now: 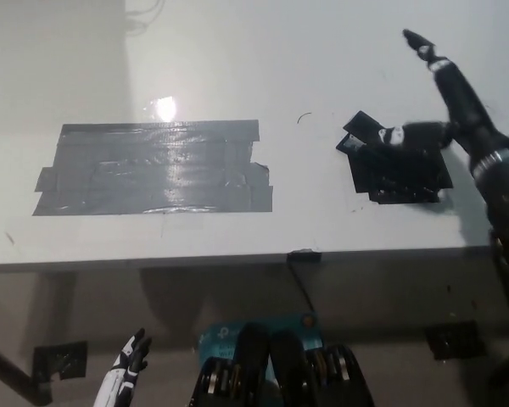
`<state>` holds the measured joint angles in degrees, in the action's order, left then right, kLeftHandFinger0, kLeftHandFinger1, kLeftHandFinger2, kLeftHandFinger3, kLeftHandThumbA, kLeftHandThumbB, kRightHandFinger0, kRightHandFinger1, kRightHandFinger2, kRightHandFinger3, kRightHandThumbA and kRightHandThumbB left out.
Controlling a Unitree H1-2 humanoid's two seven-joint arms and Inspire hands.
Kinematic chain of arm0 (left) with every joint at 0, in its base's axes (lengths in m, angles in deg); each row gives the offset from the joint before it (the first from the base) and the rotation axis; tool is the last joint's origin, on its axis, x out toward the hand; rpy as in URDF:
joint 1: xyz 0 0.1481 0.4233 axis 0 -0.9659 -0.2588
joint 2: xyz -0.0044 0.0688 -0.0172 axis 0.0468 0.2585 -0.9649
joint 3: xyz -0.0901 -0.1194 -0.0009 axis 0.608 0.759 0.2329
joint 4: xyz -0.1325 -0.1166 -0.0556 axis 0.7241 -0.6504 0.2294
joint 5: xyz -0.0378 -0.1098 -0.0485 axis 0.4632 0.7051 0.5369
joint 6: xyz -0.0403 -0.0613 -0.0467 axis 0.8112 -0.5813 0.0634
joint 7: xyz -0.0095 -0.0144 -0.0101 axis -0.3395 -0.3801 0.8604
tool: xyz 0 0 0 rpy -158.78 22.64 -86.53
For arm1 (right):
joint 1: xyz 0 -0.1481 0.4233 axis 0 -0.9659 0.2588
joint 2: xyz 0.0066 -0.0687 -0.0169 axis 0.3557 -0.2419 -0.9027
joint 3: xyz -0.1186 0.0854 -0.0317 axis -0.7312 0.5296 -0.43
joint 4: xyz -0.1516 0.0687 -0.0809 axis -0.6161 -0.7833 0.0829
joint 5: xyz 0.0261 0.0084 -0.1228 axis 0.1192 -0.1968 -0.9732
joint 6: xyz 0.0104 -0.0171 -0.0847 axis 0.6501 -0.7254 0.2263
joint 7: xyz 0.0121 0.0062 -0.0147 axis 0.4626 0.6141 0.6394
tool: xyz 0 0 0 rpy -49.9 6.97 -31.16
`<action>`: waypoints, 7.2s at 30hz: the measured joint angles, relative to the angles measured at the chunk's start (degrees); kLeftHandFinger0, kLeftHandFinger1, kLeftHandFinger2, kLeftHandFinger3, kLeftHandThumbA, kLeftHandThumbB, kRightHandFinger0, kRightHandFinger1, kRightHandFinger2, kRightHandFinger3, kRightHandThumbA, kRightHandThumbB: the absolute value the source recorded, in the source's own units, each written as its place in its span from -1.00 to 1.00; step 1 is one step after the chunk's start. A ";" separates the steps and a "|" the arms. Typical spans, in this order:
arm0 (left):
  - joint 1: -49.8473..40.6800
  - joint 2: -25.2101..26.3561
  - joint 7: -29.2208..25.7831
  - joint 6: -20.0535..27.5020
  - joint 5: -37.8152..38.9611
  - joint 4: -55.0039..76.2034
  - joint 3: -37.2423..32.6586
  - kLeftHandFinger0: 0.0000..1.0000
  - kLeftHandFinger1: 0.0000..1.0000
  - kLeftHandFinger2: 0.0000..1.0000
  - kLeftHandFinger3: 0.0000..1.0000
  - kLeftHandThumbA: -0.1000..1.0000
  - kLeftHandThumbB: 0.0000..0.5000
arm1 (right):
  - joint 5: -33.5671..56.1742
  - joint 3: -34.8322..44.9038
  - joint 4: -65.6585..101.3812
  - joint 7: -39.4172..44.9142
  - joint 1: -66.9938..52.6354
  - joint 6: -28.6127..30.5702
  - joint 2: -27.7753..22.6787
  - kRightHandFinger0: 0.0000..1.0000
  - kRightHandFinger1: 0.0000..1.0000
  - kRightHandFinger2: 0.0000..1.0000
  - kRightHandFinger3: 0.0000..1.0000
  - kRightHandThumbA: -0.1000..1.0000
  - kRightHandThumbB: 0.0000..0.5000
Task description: A stapler is kept on the black spot marked on the desk infront of the robot. The robot picks up the stapler using its right hand and passes it to a person
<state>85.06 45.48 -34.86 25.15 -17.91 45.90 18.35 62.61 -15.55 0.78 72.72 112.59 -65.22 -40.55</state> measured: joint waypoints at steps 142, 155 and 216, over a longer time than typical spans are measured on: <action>4.06 0.84 0.46 1.76 -1.34 0.16 -0.68 0.99 0.88 0.81 0.90 1.00 1.00 | 14.03 -13.74 -58.59 -19.78 33.06 10.25 12.35 1.00 1.00 1.00 1.00 1.00 0.27; 4.23 0.97 1.39 1.78 -1.38 1.00 -0.73 0.98 0.84 0.73 0.82 1.00 1.00 | 10.15 -15.42 -58.75 -12.78 35.94 20.99 11.25 1.00 1.00 1.00 1.00 1.00 0.79; 2.84 0.57 1.63 0.80 -2.11 -2.21 -0.75 0.79 0.63 0.58 0.65 1.00 1.00 | 14.90 1.68 23.44 -8.57 -54.67 27.19 6.92 1.00 1.00 1.00 1.00 0.84 0.27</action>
<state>87.89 46.05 -33.24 25.95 -20.01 43.69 17.60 77.51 -13.86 24.22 64.15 57.91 -38.02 -33.63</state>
